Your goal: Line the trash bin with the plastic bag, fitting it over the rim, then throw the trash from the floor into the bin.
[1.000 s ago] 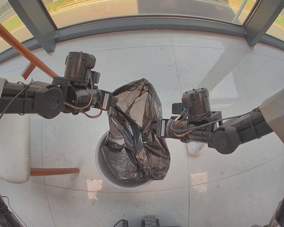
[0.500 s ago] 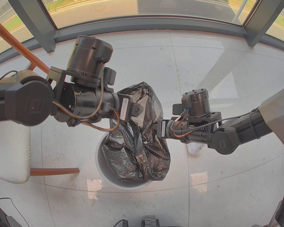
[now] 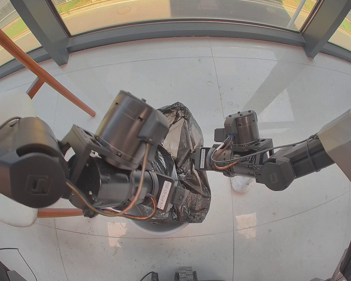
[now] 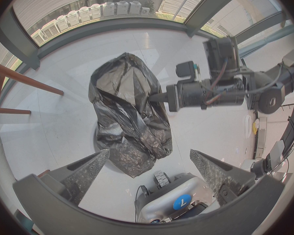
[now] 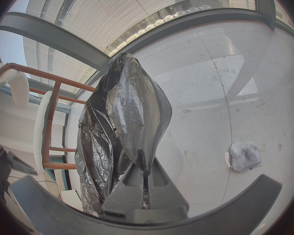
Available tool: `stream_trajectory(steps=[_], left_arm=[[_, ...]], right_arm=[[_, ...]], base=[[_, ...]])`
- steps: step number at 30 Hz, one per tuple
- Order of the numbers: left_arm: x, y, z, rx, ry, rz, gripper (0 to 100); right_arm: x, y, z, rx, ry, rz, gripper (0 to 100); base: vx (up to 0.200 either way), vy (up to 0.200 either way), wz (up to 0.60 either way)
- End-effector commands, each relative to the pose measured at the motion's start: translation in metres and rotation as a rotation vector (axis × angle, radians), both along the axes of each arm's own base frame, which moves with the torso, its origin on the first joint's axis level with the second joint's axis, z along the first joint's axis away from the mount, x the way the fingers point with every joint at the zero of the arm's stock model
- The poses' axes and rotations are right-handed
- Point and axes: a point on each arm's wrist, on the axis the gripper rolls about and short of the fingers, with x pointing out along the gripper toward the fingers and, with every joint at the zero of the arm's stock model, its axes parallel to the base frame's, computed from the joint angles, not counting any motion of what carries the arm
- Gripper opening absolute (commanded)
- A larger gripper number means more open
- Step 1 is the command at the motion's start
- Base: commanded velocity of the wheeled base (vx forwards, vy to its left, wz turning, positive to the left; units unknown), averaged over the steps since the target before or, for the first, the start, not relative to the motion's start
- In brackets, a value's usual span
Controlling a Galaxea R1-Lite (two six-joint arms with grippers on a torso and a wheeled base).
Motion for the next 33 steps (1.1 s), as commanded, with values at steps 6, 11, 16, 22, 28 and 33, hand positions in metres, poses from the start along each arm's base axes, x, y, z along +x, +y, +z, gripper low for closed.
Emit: stream_trajectory(steps=[6, 11, 16, 22, 28, 33], left_arm=[[-0.004, -0.046, -0.046, 0.0, 0.046, 0.04, 100], [0.005, -0.059, -0.064, -0.004, 0.051, 0.048, 100], [0.015, -0.067, -0.082, -0.006, 0.05, 0.059, 100], [0.038, -0.065, -0.091, -0.039, 0.005, 0.11, 100], [0.057, -0.055, -0.102, 0.014, -0.025, 0.177, 100], [0.076, -0.053, -0.106, 0.007, -0.072, 0.241, 100]], right_arm=[[0.001, 0.0, -0.002, -0.009, -0.002, -0.025, 0], [0.002, 0.0, -0.001, -0.008, -0.007, -0.027, 0], [0.002, 0.001, -0.001, -0.003, -0.006, -0.028, 0], [0.003, 0.003, 0.002, 0.004, -0.015, -0.025, 0], [0.005, 0.005, 0.007, 0.016, -0.029, -0.026, 0], [0.004, 0.005, 0.007, 0.017, -0.031, -0.024, 0]], base=[[0.0, 0.0, 0.0], [0.0, 0.0, 0.0], [0.0, 0.0, 0.0], [0.0, 0.0, 0.0], [0.0, 0.0, 0.0], [0.0, 0.0, 0.0]])
